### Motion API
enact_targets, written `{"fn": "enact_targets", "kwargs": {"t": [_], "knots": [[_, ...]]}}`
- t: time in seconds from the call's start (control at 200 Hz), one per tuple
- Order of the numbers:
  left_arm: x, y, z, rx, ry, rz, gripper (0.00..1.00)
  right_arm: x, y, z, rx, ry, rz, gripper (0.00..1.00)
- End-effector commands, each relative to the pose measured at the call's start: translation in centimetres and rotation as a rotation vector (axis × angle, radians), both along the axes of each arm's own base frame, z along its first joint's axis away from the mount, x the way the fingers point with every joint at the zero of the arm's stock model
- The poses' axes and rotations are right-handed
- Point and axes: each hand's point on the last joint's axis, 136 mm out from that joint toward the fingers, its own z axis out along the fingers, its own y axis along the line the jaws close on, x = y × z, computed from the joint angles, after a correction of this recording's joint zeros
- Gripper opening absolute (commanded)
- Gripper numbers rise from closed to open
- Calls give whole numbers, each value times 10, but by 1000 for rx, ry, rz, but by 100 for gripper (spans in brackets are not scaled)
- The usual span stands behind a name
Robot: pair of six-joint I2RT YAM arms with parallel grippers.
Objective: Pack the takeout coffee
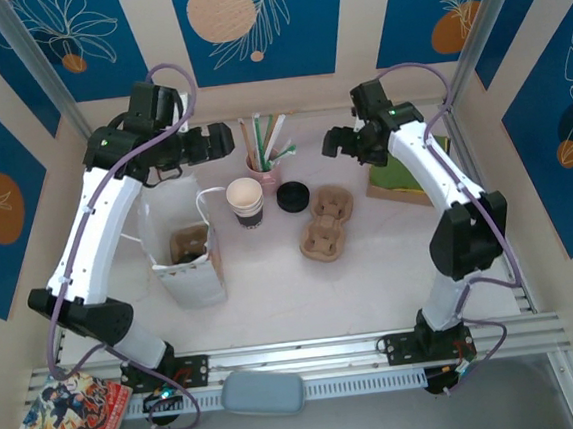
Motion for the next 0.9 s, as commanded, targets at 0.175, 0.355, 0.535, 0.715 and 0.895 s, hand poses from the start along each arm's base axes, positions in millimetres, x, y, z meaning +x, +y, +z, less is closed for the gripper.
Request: {"fn": "enact_targets", "kwargs": {"t": [0.175,0.355,0.535,0.715,0.895], "knots": [[13,-49,24,-171,-98,-217,100,27,-70,-25,-111,132,-122,91],[16,-62,23,-206,-97,-265,100,41,-110,-49,-166,213,-173,91],[17,-66,22,-217,-96,-288,100,48,-147,-70,-210,293,-233,91],[17,-68,21,-216,-94,-300,100,50,-168,-91,-227,343,-245,91],[16,-66,19,-202,-89,-301,100,49,-174,-106,-226,374,-230,90]]}}
